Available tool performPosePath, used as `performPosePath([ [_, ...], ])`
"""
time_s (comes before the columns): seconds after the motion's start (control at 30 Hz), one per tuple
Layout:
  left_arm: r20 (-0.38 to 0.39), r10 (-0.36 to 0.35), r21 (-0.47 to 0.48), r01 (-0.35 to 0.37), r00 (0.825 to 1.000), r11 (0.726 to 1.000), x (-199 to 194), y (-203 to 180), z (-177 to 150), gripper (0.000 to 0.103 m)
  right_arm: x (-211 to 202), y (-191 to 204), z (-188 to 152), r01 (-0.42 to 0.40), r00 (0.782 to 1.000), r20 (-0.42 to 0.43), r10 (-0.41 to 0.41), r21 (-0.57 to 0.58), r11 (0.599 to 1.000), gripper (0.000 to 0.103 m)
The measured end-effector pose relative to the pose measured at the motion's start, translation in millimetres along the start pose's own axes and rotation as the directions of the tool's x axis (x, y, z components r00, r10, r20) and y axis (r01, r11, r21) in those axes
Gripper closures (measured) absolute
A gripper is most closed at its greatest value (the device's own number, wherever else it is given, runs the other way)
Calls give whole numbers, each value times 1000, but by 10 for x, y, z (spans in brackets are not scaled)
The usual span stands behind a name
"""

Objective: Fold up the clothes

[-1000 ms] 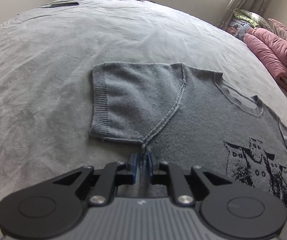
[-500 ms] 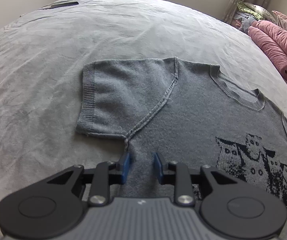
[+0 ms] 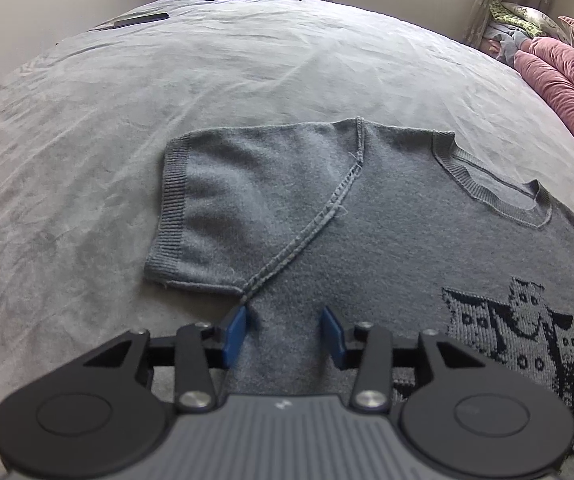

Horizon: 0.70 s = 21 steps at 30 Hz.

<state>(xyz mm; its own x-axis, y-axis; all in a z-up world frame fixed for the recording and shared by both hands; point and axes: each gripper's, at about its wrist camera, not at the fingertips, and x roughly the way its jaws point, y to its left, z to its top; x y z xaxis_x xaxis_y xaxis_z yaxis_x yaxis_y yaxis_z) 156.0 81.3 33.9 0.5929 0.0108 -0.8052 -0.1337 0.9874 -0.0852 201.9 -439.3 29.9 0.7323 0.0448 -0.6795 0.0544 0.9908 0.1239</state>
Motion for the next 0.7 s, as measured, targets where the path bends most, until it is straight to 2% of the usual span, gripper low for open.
performPosePath([
  [0.17, 2, 9, 1, -9, 1000, 1000, 15, -10, 2, 57, 144, -11, 55, -109, 994, -17, 110, 51, 993, 69],
  [0.27, 6, 16, -3, -16, 1000, 1000, 27, -19, 4, 55, 200, 45, 14, -105, 994, -24, 106, 46, 993, 67],
  [0.37, 11, 20, -9, -20, 1000, 1000, 26, -23, 2, 55, 186, 65, -6, -139, 990, -15, 140, 48, 989, 69],
  [0.4, 14, 24, -4, -24, 1000, 1000, 25, -34, -3, 55, 190, 86, -11, -139, 990, -16, 140, 32, 990, 72],
  [0.43, 16, 27, 1, -27, 999, 1000, 26, -41, -6, 55, 193, 108, -16, -138, 990, -16, 138, 16, 990, 86],
  [0.47, 18, 30, 5, -30, 999, 1000, 26, -46, -8, 55, 189, 148, -26, -121, 993, -15, 120, -16, 993, 95],
  [0.57, 20, 30, 7, -30, 999, 1000, 26, -43, -2, 55, 140, 239, -47, -75, 997, 11, 77, -78, 994, 99],
  [0.63, 19, 26, 0, -26, 999, 1000, 28, -28, 2, 55, 65, 249, -41, -14, 998, 57, 19, -87, 996, 99],
  [0.7, 19, 25, -5, -25, 1000, 1000, 30, -22, 4, 55, -44, 221, -47, 84, 990, 125, -71, -99, 992, 99],
])
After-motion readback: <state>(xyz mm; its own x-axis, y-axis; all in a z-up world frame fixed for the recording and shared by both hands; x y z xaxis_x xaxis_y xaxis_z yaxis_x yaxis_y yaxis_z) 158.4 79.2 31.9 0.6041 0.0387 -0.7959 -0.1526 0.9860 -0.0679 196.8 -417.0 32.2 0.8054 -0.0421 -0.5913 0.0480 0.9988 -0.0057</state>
